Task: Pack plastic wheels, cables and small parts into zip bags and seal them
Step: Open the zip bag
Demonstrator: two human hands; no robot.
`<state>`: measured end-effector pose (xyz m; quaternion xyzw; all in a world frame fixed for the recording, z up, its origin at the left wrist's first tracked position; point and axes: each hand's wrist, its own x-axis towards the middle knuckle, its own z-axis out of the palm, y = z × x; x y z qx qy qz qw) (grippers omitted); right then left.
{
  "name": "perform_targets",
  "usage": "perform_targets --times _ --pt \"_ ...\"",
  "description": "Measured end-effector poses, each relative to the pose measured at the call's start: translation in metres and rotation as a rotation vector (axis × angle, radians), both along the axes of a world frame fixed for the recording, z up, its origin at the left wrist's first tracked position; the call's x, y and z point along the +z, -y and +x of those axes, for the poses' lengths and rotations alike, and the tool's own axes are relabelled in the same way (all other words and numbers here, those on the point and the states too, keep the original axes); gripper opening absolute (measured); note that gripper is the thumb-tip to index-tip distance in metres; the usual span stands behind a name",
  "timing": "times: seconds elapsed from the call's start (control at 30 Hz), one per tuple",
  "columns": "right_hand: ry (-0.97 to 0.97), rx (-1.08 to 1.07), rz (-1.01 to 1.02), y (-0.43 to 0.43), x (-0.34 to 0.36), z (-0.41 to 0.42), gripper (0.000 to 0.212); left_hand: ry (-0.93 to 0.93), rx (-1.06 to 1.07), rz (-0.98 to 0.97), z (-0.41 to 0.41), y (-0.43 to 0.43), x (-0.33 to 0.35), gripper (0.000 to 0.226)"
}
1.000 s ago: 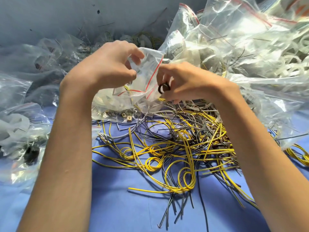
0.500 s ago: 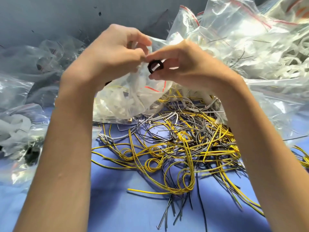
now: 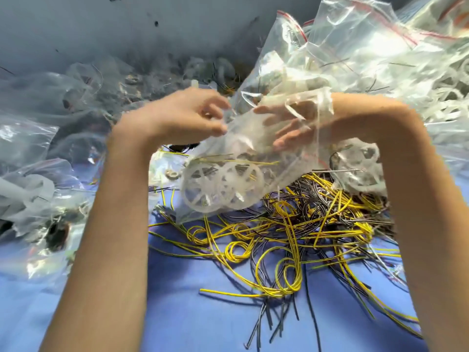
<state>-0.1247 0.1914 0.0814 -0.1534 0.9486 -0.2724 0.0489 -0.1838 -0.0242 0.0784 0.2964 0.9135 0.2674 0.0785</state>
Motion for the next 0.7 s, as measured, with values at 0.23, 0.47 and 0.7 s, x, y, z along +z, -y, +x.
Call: perform_targets --times 0.23,0.47,0.7 --pt "0.130 -0.049 -0.162 -0.019 0.003 0.008 0.059 0.128 -0.010 -0.314 -0.013 0.011 -0.029 0.018" --pt "0.189 -0.158 -0.482 -0.027 0.008 -0.001 0.078 -0.013 -0.027 -0.073 -0.001 0.013 -0.003 0.023" --pt "-0.078 -0.085 -0.358 -0.029 0.010 0.010 0.017 0.109 -0.198 -0.040 0.026 0.017 0.023 0.026"
